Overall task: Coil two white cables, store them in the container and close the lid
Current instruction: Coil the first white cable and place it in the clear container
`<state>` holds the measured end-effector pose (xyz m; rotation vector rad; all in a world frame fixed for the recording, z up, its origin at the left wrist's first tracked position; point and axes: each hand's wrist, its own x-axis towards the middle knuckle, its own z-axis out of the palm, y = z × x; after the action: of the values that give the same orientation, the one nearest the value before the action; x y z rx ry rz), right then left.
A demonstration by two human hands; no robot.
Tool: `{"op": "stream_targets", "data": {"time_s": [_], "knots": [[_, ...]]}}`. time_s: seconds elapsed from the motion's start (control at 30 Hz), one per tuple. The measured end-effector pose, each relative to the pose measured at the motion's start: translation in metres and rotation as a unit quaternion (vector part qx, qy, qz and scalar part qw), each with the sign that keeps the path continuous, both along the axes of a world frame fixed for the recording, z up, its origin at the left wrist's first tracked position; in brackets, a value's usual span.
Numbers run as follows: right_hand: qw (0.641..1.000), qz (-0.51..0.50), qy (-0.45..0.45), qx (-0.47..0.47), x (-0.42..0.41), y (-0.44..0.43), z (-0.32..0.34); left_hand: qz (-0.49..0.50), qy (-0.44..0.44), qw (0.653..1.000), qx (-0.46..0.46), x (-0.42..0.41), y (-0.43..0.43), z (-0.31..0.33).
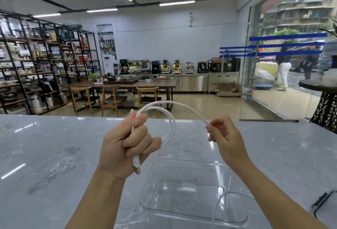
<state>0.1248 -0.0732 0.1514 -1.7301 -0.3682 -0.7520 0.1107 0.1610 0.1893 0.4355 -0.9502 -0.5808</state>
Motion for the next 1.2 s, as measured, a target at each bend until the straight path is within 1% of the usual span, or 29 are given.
{"op": "stream_targets", "data": {"time_s": [0.1, 0.13, 0.17, 0.2, 0.23, 0.27, 0.3, 0.33, 0.37, 0.4, 0.43, 0.47, 0.57, 0.67, 0.7, 0.8, 0.83, 0.9, 0.93, 1.03, 1.1, 1.2], "knots": [[0.998, -0.051, 0.017, -0.036, 0.003, -0.006, -0.018, -0.035, 0.000, 0.999, -0.032, 0.004, 0.005, 0.003], [0.993, -0.089, -0.004, -0.080, 0.004, -0.007, -0.024, -0.035, -0.001, 0.999, -0.034, 0.007, 0.007, 0.003], [0.977, -0.135, -0.048, -0.159, 0.006, -0.008, -0.029, -0.028, 0.002, 0.999, -0.036, 0.008, 0.009, 0.002], [0.946, -0.174, -0.091, -0.259, 0.006, -0.006, -0.030, -0.012, 0.009, 0.999, -0.037, 0.009, 0.009, 0.002], [0.901, -0.205, -0.122, -0.361, 0.004, -0.004, -0.029, 0.026, 0.025, 0.999, -0.032, 0.009, 0.008, 0.001], [0.856, -0.222, -0.134, -0.446, 0.002, 0.001, -0.027, 0.098, 0.049, 0.994, -0.016, 0.008, 0.007, 0.001], [0.817, -0.219, -0.145, -0.513, -0.002, 0.007, -0.025, 0.195, 0.069, 0.978, 0.013, 0.007, 0.006, 0.000], [0.785, -0.209, -0.161, -0.561, -0.006, 0.014, -0.023, 0.281, 0.080, 0.955, 0.045, 0.006, 0.005, -0.002], [0.759, -0.193, -0.175, -0.596, -0.012, 0.020, -0.020, 0.336, 0.081, 0.935, 0.075, 0.006, 0.004, -0.004], [0.745, -0.167, -0.179, -0.620, -0.018, 0.026, -0.019, 0.369, 0.071, 0.921, 0.104, 0.005, 0.003, -0.007], [0.738, -0.138, -0.193, -0.631, -0.023, 0.030, -0.017, 0.393, 0.054, 0.908, 0.137, 0.006, 0.002, -0.010], [0.743, -0.108, -0.206, -0.628, -0.028, 0.035, -0.016, 0.414, 0.033, 0.893, 0.173, 0.008, 0.002, -0.015], [0.776, -0.023, -0.214, -0.593, -0.045, 0.048, -0.002, 0.464, -0.032, 0.843, 0.272, 0.006, -0.002, -0.028], [0.777, 0.016, -0.222, -0.589, -0.059, 0.058, 0.011, 0.495, -0.070, 0.806, 0.317, -0.001, -0.011, -0.034], [0.779, 0.032, -0.218, -0.587, -0.061, 0.060, 0.012, 0.497, -0.071, 0.804, 0.320, -0.004, -0.015, -0.034], [0.801, 0.084, -0.198, -0.559, -0.064, 0.066, 0.015, 0.470, -0.046, 0.828, 0.301, -0.011, -0.026, -0.032], [0.813, 0.103, -0.191, -0.541, -0.065, 0.066, 0.017, 0.468, -0.052, 0.827, 0.308, -0.013, -0.028, -0.032], [0.845, 0.129, -0.177, -0.488, -0.065, 0.061, 0.022, 0.476, -0.109, 0.799, 0.351, -0.014, -0.028, -0.033], [0.862, 0.129, -0.171, -0.460, -0.063, 0.058, 0.025, 0.462, -0.138, 0.795, 0.369, -0.016, -0.028, -0.033], [0.903, 0.084, -0.172, -0.383, -0.054, 0.046, 0.032, 0.395, -0.174, 0.817, 0.383, -0.020, -0.030, -0.035], [0.930, 0.061, -0.157, -0.327, -0.049, 0.039, 0.036, 0.376, -0.162, 0.833, 0.372, -0.020, -0.033, -0.037], [0.950, 0.027, -0.138, -0.278, -0.044, 0.030, 0.042, 0.346, -0.117, 0.872, 0.325, -0.018, -0.036, -0.043]]}}
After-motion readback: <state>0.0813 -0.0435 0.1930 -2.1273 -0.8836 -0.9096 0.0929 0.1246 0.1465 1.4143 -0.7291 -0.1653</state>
